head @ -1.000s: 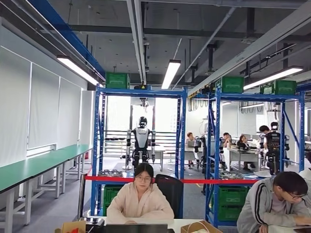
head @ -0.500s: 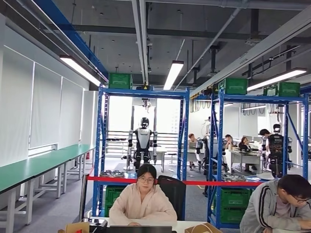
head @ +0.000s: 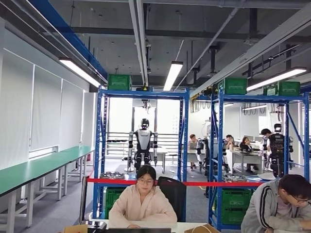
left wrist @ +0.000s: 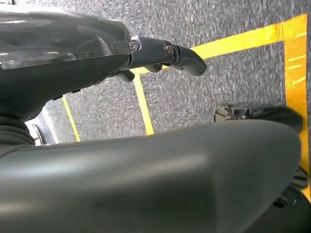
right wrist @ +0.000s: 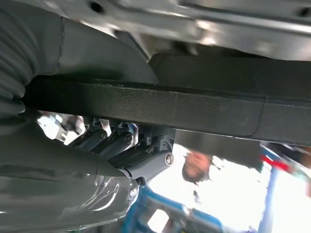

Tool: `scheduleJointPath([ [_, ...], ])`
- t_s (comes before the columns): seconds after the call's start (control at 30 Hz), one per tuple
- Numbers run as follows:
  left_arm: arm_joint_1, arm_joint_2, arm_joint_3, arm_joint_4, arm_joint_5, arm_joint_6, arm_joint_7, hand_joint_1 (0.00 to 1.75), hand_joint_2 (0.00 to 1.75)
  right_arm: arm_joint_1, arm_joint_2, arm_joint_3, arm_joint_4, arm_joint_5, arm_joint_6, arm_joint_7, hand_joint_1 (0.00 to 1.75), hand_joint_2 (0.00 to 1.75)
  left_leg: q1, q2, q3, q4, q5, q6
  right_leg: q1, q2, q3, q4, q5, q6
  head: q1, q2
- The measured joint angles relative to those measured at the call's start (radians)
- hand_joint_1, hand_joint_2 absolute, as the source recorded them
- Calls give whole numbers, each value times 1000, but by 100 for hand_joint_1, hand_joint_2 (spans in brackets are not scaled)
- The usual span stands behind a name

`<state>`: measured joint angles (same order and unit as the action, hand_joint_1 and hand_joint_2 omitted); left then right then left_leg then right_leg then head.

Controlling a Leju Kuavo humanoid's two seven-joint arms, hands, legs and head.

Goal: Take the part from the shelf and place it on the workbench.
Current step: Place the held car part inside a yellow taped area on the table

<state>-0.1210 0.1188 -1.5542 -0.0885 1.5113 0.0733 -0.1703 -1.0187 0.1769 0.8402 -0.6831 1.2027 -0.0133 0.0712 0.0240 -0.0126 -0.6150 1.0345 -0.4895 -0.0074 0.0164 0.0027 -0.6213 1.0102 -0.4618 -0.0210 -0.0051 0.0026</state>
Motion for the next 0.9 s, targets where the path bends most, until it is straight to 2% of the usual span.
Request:
scheduleJointPath([
  [0.07, -1, 1, 0, 0, 0, -1, 1, 0, 175, -15, 17, -37, 59, -5, 11, 6, 175, 175, -3, 2, -16, 43, -32, -5, -7, -3, 14, -22, 8, -3, 0, 0],
  [0.13, -1, 3, -1, 0, -2, -1, 4, 0, 175, -22, 25, -71, 115, -10, 19, 7, 175, 175, -2, 3, -72, 162, -90, -9, -8, -5, 19, -27, 9, -4, 0, 0],
  [0.17, 0, 4, -1, 0, -4, -2, 6, 0, 175, -21, 26, -85, 140, -12, 23, 7, 175, 175, -2, 3, -101, 219, -108, -12, -8, -5, 19, -26, 8, -4, 0, 0],
  [0.2, 1, 6, -1, 0, -6, -2, 6, 0, 175, -18, 25, -99, 163, -14, 26, 7, 175, 175, 0, 3, -119, 251, -111, -15, -8, -5, 19, -25, 7, -4, 0, 0],
  [0.23, 3, 7, -1, 0, -9, -3, 6, 0, 175, -15, 25, -111, 184, -16, 28, 6, 175, 175, 2, 4, -119, 243, -93, -18, -9, -4, 19, -23, 5, -2, 0, 0],
  [0.3, 3, 10, -1, 0, -14, -7, 2, 0, 175, -11, 24, -136, 215, -21, 30, 2, 175, 175, 9, 6, -73, 135, -25, -26, -14, -2, 19, -11, -3, 6, 0, 0],
  [0.33, 2, 12, -1, 0, -16, -8, 0, 0, 175, -10, 23, -146, 227, -24, 30, -3, 175, 175, 10, 6, -45, 76, 0, -28, -13, 0, 16, -1, -10, 12, 0, 0],
  [0.37, 1, 12, -1, 0, -19, -9, -3, 0, 175, -9, 21, -156, 237, -26, 29, -7, 175, 175, 11, 6, -25, 36, 12, -26, -13, 1, 13, 9, -16, 18, 0, 0],
  [0.4, 1, 12, -2, 0, -22, -10, -5, 0, 175, -7, 19, -165, 247, -28, 28, -14, 175, 175, 9, 6, -16, 18, 12, -22, -11, 2, 10, 16, -20, 23, -1, 0],
  [0.5, 4, 13, -2, 0, -27, -9, -9, 0, 175, 7, 11, -188, 266, -38, 20, -49, 175, 175, 6, 5, -13, 17, 8, -3, -13, 3, 9, 22, -25, 32, -3, 0],
  [0.53, 4, 13, -2, 0, -28, -8, -9, 0, 175, 12, 8, -196, 269, -42, 16, -65, 175, 175, 6, 6, -12, 16, 8, 3, -15, 2, 4, 36, -37, 36, -3, 0],
  [0.6, 3, 13, -2, 0, -28, -6, -9, 0, 175, 22, 4, -210, 275, -53, 11, -98, 175, 175, 8, 8, -10, 15, 9, 11, -18, 1, -32, 122, -88, 45, -3, 0],
  [0.67, 2, 14, -2, 0, -28, -4, -9, 0, 175, 35, -1, -221, 279, -62, 6, -123, 175, 175, 7, 9, -9, 15, 8, 15, -19, 1, -93, 251, -142, 50, -3, 0],
  [0.7, 3, 14, -2, 0, -28, -3, -8, 0, 175, 41, -3, -225, 280, -65, 3, -131, 175, 175, 6, 9, -9, 15, 8, 15, -19, 1, -113, 291, -151, 50, -3, 0],
  [0.73, 3, 14, -2, 0, -28, -3, -8, 0, 175, 44, -5, -228, 281, -68, 0, -137, 175, 175, 6, 9, -8, 15, 7, 16, -19, 1, -116, 293, -140, 49, -3, 0],
  [0.77, 3, 14, -2, 0, -29, -2, -8, 0, 175, 45, -6, -231, 281, -71, -2, -142, 175, 175, 5, 8, -5, 15, 7, 16, -19, 1, -102, 261, -114, 46, -3, 0],
  [0.83, 3, 14, -2, 0, -37, 0, -16, 0, 175, 45, -11, -239, 281, -79, -6, -153, 87, 87, 4, 7, -1, 14, 5, 15, -15, 2, -35, 124, -50, 34, -2, 0],
  [0.9, 2, 14, -2, 0, -47, 2, -27, 0, 175, 47, -16, -247, 281, -86, -8, -165, 0, 0, 4, 6, 2, 13, 4, 10, -9, 2, 10, 30, -21, 25, -2, 0],
])
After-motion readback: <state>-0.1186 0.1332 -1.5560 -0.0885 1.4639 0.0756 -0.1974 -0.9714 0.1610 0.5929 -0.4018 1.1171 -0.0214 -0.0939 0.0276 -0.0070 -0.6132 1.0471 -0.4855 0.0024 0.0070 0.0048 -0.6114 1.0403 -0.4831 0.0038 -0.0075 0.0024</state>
